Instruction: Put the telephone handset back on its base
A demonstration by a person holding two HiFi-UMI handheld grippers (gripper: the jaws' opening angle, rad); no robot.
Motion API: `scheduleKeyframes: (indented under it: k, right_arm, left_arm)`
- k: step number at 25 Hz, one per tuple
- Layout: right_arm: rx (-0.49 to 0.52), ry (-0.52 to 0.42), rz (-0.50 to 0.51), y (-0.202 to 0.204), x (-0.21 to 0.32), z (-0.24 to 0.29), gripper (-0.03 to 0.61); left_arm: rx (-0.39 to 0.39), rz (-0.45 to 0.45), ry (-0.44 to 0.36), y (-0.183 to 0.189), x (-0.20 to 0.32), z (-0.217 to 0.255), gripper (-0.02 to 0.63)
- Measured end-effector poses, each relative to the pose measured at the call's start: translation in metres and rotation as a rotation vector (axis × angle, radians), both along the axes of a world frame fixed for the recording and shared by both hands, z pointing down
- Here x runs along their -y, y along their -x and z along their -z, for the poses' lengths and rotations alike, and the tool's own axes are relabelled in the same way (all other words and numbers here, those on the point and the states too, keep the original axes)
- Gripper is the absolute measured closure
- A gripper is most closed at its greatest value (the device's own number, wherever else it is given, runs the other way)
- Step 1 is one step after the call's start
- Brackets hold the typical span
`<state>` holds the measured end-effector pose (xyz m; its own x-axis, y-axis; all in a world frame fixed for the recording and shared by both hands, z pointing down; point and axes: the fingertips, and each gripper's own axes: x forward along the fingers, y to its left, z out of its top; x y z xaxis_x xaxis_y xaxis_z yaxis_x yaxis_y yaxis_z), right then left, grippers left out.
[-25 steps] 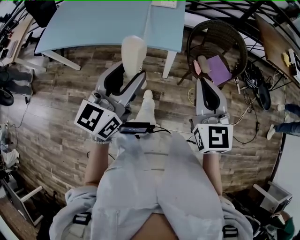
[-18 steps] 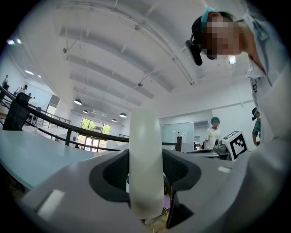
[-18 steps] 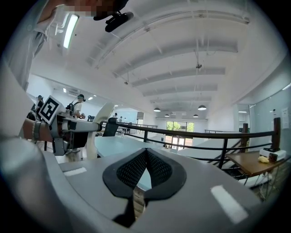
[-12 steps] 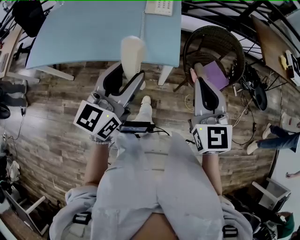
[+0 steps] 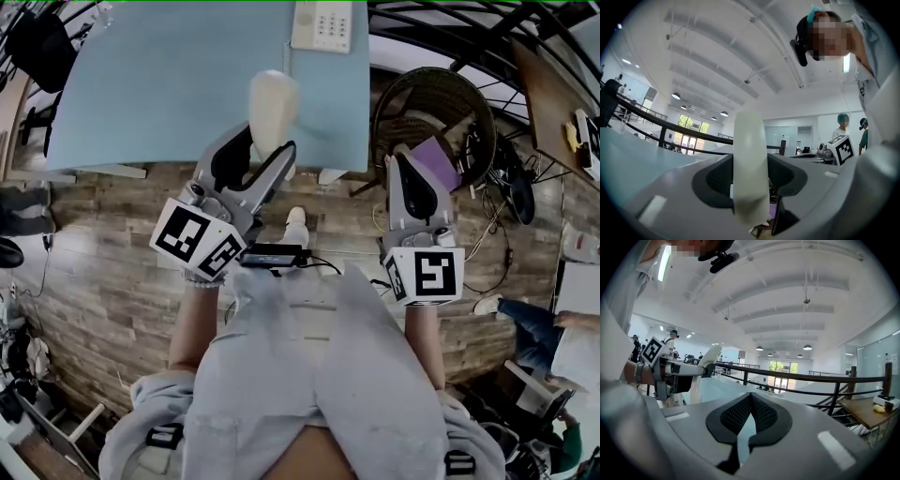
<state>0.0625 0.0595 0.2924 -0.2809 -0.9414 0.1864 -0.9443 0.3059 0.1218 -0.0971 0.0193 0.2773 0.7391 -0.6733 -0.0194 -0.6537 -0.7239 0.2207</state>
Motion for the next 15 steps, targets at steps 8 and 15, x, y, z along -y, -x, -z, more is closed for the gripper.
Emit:
scheduleKeyframes:
  k: [8, 15]
  right_arm:
    - [-0.009, -0.001, -0.019, 0.009, 0.064, 0.005, 0.572]
    - [-0.026, 0.011, -0.033, 0.019, 0.096, 0.005, 0.572]
  left_arm:
    - [0.011, -0.042, 0.013, 0.001, 0.061, -0.003, 0.403]
    - [0.003, -0.074, 0.035, 0.002, 0.095, -0.010, 0.403]
